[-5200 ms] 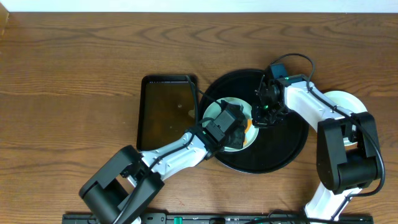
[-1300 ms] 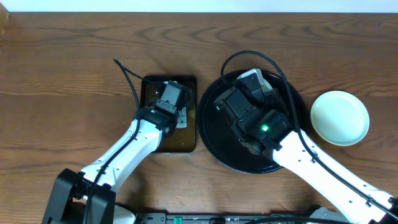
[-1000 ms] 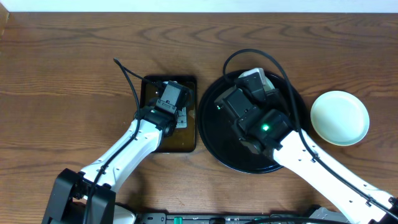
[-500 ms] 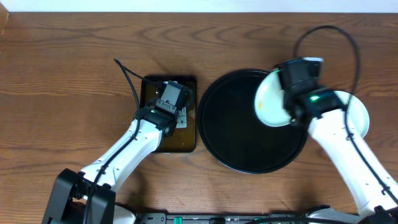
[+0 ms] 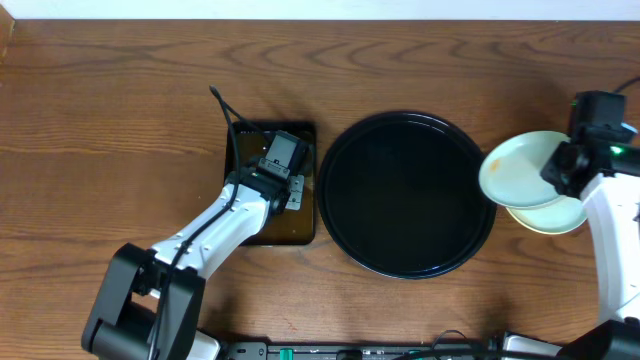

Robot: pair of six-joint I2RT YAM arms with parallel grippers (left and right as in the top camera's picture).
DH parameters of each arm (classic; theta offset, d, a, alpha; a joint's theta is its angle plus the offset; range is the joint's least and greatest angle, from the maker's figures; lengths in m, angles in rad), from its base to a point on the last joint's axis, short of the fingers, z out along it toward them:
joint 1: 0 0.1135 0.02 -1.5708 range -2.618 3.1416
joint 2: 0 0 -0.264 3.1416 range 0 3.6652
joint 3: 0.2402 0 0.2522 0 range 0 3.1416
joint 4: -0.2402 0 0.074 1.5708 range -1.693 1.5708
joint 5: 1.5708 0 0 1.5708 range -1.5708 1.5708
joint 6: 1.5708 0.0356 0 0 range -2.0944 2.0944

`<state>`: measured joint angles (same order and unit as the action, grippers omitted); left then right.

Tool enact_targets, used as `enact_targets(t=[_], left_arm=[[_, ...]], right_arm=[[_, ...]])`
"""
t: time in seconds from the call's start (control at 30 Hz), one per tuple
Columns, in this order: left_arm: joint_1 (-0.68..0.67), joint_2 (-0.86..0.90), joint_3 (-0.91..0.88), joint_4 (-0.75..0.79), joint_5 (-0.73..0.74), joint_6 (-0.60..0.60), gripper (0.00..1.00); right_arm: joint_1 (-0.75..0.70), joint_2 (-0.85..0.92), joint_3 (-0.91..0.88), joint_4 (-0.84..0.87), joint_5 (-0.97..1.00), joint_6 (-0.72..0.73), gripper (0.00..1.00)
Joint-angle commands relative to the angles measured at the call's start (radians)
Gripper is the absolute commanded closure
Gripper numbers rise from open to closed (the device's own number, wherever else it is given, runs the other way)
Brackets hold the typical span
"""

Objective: Clean dirty plates on tray and stack at the side
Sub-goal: 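Carry the plate right and stack it on the plate pile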

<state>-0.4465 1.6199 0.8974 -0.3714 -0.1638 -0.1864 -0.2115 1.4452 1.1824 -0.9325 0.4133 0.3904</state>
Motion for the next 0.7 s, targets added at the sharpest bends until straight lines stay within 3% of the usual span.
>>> enact_targets(t=[0.0, 0.3, 0.33, 0.4, 0.43, 0.67], left_arm=[[0.005, 0.031, -0.006, 0.036, -0.013, 0.034, 0.92], [0.005, 0.038, -0.006, 0.055, -0.005, 0.033, 0.92], [0.005, 0.038, -0.006, 0.055, -0.005, 0.033, 0.92], [0.005, 0.038, -0.006, 0.054, -0.005, 0.033, 0.86], [0.005, 0.038, -0.006, 0.054, -0.005, 0.033, 0.83], [0.005, 0.038, -0.006, 0.037, -0.005, 0.032, 0.76]], right_arm=[[-0.077, -0.011, -0.001, -0.003, -0.007, 0.025, 0.99], [-0.205, 0.007, -0.001, -0.003, -0.035, 0.036, 0.97], [-0.214, 0.011, -0.001, -0.001, -0.051, 0.035, 0.93], [-0.224, 0.016, -0.001, 0.000, -0.097, 0.036, 0.65], [-0.225, 0.016, -0.001, 0.000, -0.127, 0.035, 0.57], [-0.217, 0.016, -0.001, -0.034, -0.415, -0.044, 0.57]])
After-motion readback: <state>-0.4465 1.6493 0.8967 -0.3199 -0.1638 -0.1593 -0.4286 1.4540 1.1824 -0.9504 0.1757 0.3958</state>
